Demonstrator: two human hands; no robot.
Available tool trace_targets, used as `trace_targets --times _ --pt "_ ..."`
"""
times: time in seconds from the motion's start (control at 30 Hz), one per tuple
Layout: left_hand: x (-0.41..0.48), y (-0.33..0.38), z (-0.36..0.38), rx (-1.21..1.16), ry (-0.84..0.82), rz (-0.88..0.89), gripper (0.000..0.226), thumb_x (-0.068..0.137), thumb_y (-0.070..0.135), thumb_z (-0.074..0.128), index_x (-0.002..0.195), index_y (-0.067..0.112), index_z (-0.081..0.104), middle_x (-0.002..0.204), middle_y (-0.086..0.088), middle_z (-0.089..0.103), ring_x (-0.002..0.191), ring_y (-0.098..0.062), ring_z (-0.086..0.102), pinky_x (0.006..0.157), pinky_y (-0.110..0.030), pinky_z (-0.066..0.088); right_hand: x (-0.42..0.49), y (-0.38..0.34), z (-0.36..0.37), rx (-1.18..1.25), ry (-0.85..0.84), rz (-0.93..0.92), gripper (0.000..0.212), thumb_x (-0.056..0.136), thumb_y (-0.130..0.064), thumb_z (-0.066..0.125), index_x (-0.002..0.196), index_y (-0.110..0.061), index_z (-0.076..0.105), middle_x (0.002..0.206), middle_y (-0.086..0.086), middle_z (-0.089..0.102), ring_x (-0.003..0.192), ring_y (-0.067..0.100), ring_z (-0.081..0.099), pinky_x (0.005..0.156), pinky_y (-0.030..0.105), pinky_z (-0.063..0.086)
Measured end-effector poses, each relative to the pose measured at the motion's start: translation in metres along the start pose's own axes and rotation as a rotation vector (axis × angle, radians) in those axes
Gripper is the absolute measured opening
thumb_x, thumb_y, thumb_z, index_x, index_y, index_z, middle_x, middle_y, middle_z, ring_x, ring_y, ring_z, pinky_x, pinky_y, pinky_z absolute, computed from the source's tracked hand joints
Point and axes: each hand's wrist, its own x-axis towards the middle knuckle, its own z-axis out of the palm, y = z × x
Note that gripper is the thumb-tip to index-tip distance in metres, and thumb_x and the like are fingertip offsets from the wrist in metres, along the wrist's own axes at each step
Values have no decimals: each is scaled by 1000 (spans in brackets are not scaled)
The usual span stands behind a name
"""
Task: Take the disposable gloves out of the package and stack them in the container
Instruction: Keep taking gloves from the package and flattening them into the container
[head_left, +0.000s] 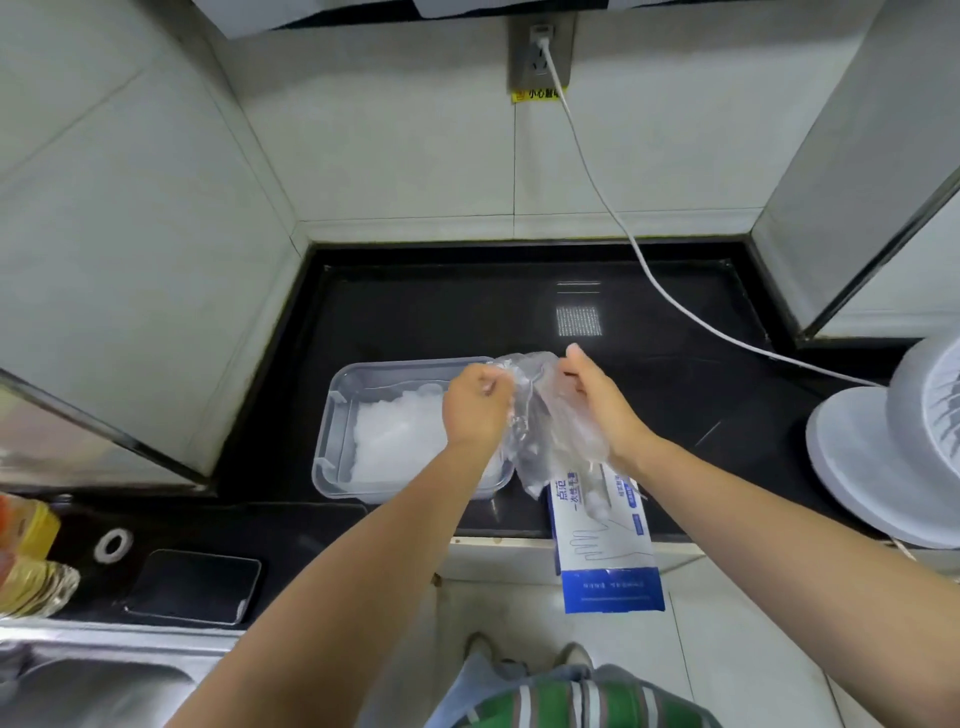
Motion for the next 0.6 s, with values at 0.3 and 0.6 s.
trace_targets --times 0.3,0.6 --pt "17 -17 -51 -41 9 68 6 89 19 59 94 17 61 86 6 61 79 -10 57 68 -20 46 16 -15 33 -406 -72 -73 14 85 -1 61 73 -4 68 74 7 67 68 12 61 71 25 49" --pt "41 -54 -99 -61 -190 -237 16 92 24 65 103 12 63 82 0 59 67 -9 55 55 -16 47 24 -11 61 -307 -215 147 14 93 -6 60 82 2 63 71 16 69 55 17 65 55 23 52"
